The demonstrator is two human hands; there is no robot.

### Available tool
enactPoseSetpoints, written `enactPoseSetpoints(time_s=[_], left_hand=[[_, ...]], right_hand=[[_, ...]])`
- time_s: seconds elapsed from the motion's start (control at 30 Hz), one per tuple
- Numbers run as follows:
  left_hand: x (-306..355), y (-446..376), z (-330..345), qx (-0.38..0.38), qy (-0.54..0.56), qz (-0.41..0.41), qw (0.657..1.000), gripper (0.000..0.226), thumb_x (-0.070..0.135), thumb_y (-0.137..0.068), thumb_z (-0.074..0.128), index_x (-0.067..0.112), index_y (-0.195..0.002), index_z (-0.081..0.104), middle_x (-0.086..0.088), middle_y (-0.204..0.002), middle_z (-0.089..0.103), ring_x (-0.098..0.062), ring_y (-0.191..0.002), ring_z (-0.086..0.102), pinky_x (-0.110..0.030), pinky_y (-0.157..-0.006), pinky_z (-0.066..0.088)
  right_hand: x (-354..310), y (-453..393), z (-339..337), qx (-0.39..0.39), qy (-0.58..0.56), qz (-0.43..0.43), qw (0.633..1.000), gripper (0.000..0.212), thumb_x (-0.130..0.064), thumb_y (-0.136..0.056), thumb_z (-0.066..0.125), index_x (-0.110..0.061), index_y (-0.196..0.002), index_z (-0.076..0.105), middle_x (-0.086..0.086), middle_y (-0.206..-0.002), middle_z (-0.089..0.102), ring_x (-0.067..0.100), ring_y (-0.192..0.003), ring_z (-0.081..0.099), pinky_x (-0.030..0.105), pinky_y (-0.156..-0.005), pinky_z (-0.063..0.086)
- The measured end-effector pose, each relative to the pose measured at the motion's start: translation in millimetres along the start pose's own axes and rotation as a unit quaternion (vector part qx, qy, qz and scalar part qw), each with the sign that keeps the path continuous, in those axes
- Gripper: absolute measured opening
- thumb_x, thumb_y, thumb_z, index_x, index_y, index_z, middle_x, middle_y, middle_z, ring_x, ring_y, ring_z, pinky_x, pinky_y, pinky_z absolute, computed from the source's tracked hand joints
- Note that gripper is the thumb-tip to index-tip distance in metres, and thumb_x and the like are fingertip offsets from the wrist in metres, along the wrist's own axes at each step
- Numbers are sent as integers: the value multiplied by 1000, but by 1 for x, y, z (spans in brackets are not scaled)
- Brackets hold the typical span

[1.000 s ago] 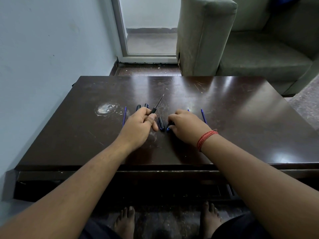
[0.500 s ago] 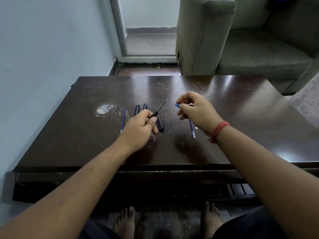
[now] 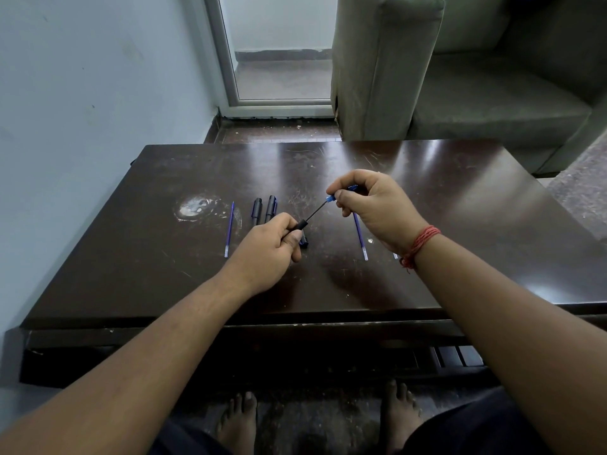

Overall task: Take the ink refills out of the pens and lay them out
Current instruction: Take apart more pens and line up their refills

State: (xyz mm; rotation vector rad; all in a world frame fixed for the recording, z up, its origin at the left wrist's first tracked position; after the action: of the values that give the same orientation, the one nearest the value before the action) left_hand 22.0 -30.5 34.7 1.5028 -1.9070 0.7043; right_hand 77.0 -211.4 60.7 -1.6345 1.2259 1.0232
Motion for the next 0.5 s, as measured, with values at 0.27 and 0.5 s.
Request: enactPoseSetpoints(time_s=[0.27, 0.5], left_hand=[[1, 1, 2, -9, 7, 8, 1000, 13, 19, -104, 46, 19, -95, 55, 3, -76, 71, -1, -57, 54, -23, -60, 42], [2, 2, 3, -3, 8, 11, 1000, 15, 18, -104, 46, 21, -92, 54, 2, -76, 71, 0, -58, 55, -19, -59, 41]], right_hand=[[-3, 4, 17, -83, -23, -15, 996, 14, 4, -87, 65, -5, -98, 65, 18, -96, 70, 19, -80, 64, 35, -78, 57], [-2, 8, 30, -105, -114, -8, 988, 32, 14, -85, 63, -4, -108, 49, 13, -95, 71, 24, -90, 66, 42, -86, 56]])
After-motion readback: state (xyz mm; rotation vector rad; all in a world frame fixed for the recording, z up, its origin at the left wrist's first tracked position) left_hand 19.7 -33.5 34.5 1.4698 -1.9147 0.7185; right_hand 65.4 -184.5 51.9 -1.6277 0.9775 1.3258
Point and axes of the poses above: each hand's wrist, its own y-axis away from the middle knuckle, its own z-axis out of the palm, x = y × z, the point moved 6 cm from there along -y, towards the middle knuckle
